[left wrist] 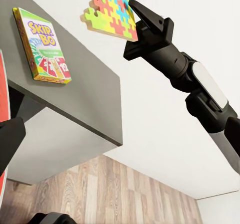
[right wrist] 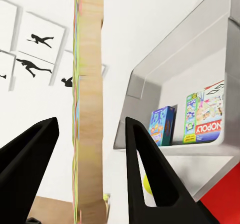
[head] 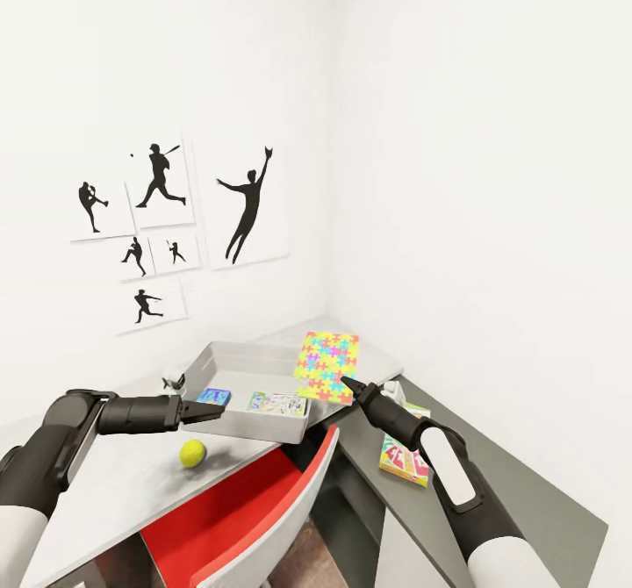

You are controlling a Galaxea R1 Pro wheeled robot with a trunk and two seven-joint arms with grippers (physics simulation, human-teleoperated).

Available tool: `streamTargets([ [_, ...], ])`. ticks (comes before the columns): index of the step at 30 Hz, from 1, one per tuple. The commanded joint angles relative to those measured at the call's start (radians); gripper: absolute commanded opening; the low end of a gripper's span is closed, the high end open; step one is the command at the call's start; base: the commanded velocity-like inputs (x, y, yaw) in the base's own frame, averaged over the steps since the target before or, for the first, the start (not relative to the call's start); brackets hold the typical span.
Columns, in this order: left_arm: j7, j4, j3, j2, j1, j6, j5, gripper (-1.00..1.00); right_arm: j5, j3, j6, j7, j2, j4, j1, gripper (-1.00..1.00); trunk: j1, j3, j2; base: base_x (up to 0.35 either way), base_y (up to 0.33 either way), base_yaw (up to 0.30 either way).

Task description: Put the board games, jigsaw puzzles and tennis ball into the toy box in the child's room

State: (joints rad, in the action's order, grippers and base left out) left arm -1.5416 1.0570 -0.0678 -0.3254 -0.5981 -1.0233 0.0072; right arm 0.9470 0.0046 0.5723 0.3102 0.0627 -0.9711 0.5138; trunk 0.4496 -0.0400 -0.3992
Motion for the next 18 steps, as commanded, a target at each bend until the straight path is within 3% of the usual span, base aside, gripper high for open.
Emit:
streamTargets([
  [1,-0.003,0.000,0.000,0.000,0.000,-0.011,0.000,1.00,0.004,-0.001,0.004,0.001,0.000,0.000,0.000,-1.00,0.000,0.000,-0.001,0.000,0.000,0.000],
  [16,-0.005,-0.002,-0.002,-0.005,0.000,-0.011,0.001,1.00,0.006,0.000,0.008,0.001,0.000,-0.006,0.000,-1.00,0.000,0.000,-0.001,0.000,0.000,0.000],
  [18,-0.007,-0.004,-0.006,-0.016,0.000,-0.010,0.002,1.00,0.006,0.005,0.011,-0.004,0.001,-0.009,0.001,-1.00,0.000,0.000,-0.001,0.000,0.000,0.000],
])
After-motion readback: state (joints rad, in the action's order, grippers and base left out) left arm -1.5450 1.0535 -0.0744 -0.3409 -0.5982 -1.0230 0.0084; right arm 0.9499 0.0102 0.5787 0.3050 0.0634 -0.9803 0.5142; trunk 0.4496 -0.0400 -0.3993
